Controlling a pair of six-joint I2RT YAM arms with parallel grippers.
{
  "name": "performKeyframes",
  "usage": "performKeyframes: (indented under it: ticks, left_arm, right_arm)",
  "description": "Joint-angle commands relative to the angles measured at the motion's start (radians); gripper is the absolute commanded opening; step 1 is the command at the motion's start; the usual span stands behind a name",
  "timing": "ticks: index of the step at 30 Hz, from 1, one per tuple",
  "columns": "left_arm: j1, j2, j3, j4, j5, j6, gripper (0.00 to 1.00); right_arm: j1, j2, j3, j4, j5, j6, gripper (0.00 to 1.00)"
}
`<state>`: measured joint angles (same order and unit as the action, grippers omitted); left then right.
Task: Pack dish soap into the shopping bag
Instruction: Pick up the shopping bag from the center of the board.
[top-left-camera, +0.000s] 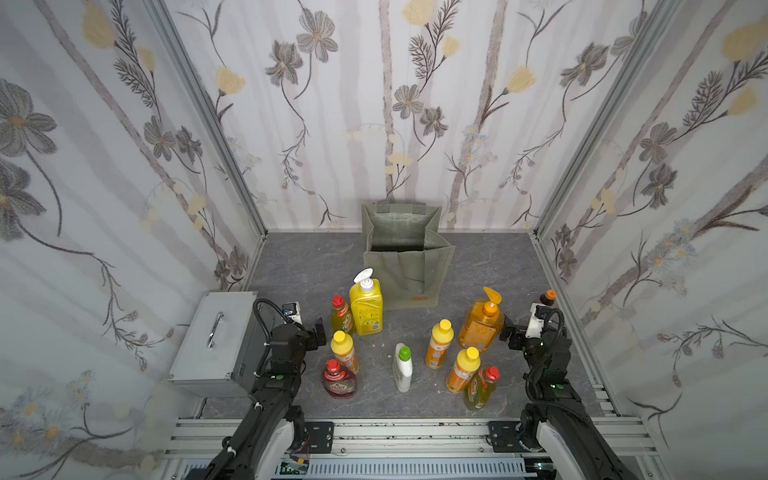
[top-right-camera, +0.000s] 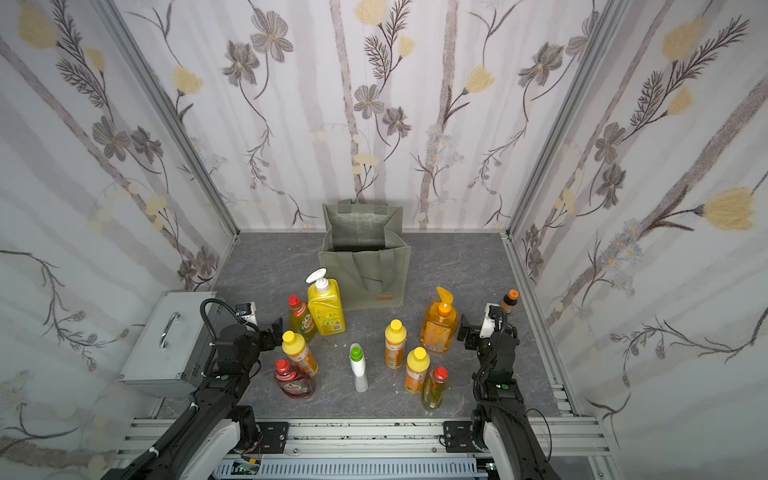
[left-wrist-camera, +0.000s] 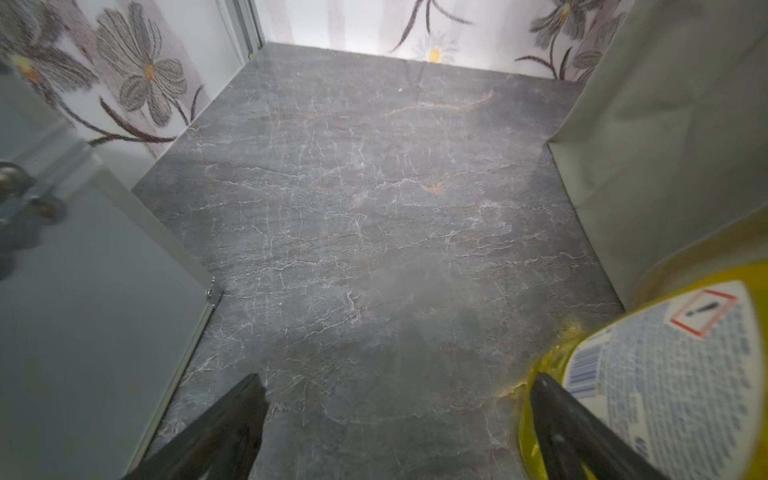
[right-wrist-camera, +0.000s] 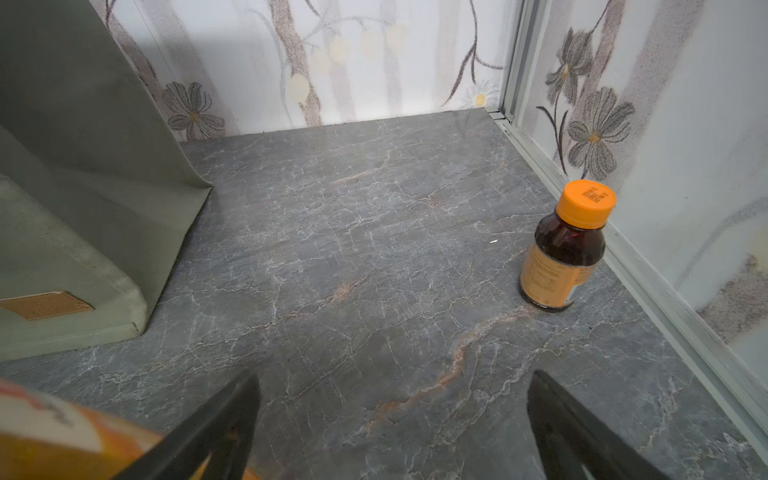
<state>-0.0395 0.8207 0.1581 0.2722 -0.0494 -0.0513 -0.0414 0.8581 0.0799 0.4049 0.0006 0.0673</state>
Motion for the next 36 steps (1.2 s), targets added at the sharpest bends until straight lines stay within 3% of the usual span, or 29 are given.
performKeyframes:
  ticks: [1, 7, 13, 18, 21, 23, 28, 32, 36]
  left_arm:
    - [0.013, 0.748, 0.14, 0.814, 0.064, 0.089, 1.0]
    - [0.012, 0.746, 0.146, 0.798, -0.006, 0.066, 1.0]
    - [0.004, 0.76, 0.086, 0.943, -0.046, 0.065, 1.0]
    - [-0.004, 0.714, 0.069, 0.934, -0.084, 0.057, 1.0]
    - [-0.038, 0.639, 0.067, 0.879, -0.14, 0.086, 1.0]
    - [-0.072, 0.556, 0.097, 0.749, -0.192, 0.111, 1.0]
    - [-0.108, 0.344, 0.176, 0.463, -0.308, 0.06, 1.0]
    - [-0.127, 0.201, 0.176, 0.399, -0.333, 0.004, 1.0]
    - [-0.138, 0.056, 0.322, 0.103, -0.304, -0.17, 1.0]
  right_arm:
    - [0.001, 0.655, 0.115, 0.904, -0.061, -0.016, 1.0]
    - [0.0, 0.652, 0.116, 0.898, -0.053, -0.015, 1.0]
    - [0.004, 0.646, 0.071, 0.978, -0.014, -0.004, 1.0]
    - [0.004, 0.589, 0.044, 0.987, 0.013, 0.005, 1.0]
    - [0.004, 0.497, 0.055, 0.883, 0.041, 0.015, 1.0]
    - [0.005, 0.409, 0.082, 0.746, 0.081, 0.037, 1.0]
    - [-0.003, 0.282, 0.211, 0.389, 0.166, 0.22, 1.0]
    - [-0.017, 0.222, 0.32, 0.155, 0.107, 0.325, 1.0]
    - [-0.041, 0.167, 0.439, 0.017, -0.099, 0.423, 1.0]
